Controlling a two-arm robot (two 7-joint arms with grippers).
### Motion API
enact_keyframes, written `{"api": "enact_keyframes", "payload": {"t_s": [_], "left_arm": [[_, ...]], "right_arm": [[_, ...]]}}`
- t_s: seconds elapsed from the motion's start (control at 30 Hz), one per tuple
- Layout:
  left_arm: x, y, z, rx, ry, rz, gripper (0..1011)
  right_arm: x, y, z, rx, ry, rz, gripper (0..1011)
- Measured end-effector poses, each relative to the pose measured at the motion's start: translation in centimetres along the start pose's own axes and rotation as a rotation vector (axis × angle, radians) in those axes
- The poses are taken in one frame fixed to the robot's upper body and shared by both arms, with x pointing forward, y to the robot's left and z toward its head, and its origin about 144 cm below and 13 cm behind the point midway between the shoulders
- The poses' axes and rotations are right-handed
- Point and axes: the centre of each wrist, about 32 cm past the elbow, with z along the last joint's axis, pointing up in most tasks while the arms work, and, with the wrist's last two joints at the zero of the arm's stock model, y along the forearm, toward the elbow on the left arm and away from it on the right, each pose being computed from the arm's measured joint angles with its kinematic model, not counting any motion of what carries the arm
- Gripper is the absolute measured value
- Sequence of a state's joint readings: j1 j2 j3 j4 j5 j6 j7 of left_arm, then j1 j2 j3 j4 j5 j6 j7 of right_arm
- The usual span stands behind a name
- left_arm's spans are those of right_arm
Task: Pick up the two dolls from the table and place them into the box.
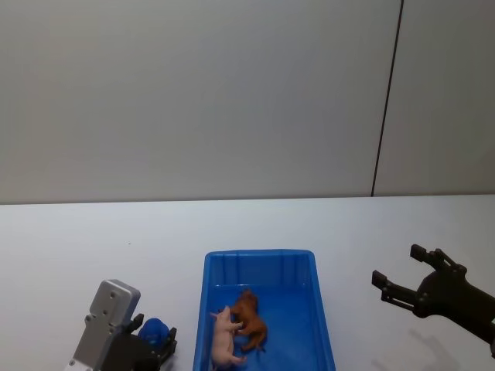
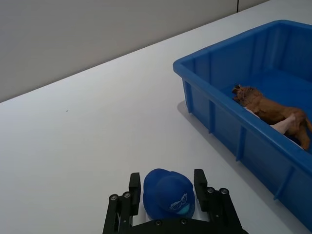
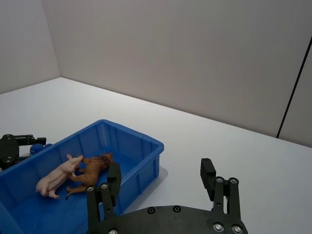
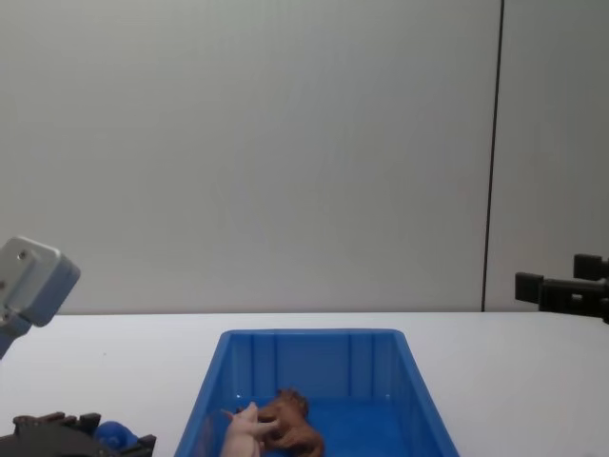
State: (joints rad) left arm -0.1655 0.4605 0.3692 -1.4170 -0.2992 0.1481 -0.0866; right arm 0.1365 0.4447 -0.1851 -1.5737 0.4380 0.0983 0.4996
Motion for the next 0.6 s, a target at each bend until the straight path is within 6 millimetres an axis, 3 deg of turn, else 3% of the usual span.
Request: {"api": "enact_keyframes", "payload": {"t_s": [0.17, 0.6], "left_arm": [[0.2, -0.2, 0.1, 0.007, 0.005, -0.006, 554], [0.8, -0.1, 2.4, -0.043, -0.034, 0.011, 381]], "right_arm": [[0.0, 0.0, 0.0, 0.000, 0.000, 0.000, 1001], [0.0, 0.0, 0.0, 0.000, 0.000, 0.000, 1001]]}}
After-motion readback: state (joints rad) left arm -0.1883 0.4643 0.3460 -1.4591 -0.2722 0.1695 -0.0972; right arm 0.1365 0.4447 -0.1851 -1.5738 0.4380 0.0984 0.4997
